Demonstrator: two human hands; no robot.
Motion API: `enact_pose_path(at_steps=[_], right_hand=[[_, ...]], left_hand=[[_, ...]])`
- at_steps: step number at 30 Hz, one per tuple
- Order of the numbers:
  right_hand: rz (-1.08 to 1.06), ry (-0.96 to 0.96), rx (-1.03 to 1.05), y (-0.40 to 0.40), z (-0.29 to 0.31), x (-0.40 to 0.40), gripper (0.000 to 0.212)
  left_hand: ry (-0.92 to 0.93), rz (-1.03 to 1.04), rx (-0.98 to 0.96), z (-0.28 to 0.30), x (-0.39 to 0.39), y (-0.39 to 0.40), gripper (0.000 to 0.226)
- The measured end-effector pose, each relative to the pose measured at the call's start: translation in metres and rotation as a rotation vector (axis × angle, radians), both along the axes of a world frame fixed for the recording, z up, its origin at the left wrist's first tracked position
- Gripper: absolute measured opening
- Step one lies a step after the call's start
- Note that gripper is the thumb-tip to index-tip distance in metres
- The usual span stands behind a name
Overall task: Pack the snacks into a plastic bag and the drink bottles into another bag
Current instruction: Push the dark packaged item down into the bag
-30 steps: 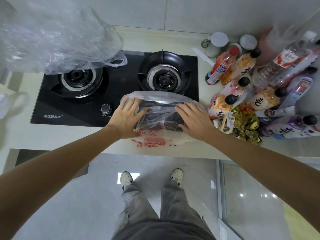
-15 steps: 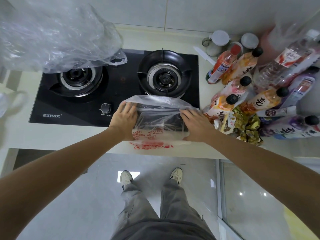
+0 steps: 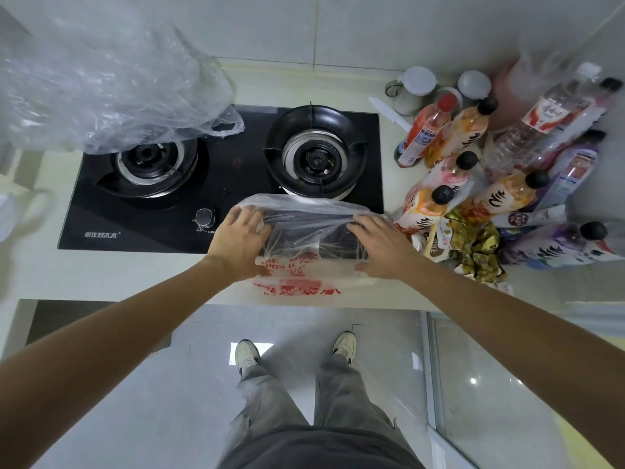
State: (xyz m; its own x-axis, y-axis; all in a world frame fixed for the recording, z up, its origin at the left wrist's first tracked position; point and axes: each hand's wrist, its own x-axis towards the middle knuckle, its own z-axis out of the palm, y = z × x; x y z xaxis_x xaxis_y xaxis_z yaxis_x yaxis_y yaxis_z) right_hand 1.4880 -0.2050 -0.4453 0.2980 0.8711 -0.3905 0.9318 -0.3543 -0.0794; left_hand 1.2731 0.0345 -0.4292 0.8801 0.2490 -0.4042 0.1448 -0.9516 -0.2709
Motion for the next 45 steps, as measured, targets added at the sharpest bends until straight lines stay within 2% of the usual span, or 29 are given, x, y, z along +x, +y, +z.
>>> enact_pose_path(at_steps=[3,5,15,24,32,36,41,45], right_hand=[[0.002,-0.027,0.108,-0.001,0.007,-0.010,0.082],[-0.017,-0.040,0.145,0.000,0.012,-0.018,0.078],[-0.182,-0.038,0.217,-0.001,0.037,-0.045,0.078],[-0.237,-0.079,0.259,-0.010,0.048,-0.068,0.077],[-0.288,-0.084,0.218,-0.010,0.041,-0.081,0.074],[-0.298,-0.086,0.133,-0.010,0.029,-0.070,0.076],[-0.216,-0.083,-0.002,-0.012,0.008,-0.042,0.082],[-0.158,-0.102,-0.048,-0.014,-0.014,-0.034,0.076]], left_hand=[[-0.087,-0.005,-0.063,0.011,-0.005,-0.002,0.088],[-0.136,-0.009,-0.084,0.021,-0.007,-0.005,0.083],[-0.264,0.055,-0.151,0.056,-0.016,-0.013,0.073],[-0.303,0.082,-0.211,0.054,-0.039,-0.025,0.073],[-0.200,0.134,-0.194,0.041,-0.055,-0.025,0.074],[-0.118,0.176,-0.271,0.032,-0.042,-0.022,0.069],[-0.027,0.197,-0.254,0.015,-0.012,-0.016,0.071],[0.018,0.173,-0.214,-0.006,0.002,-0.022,0.068]])
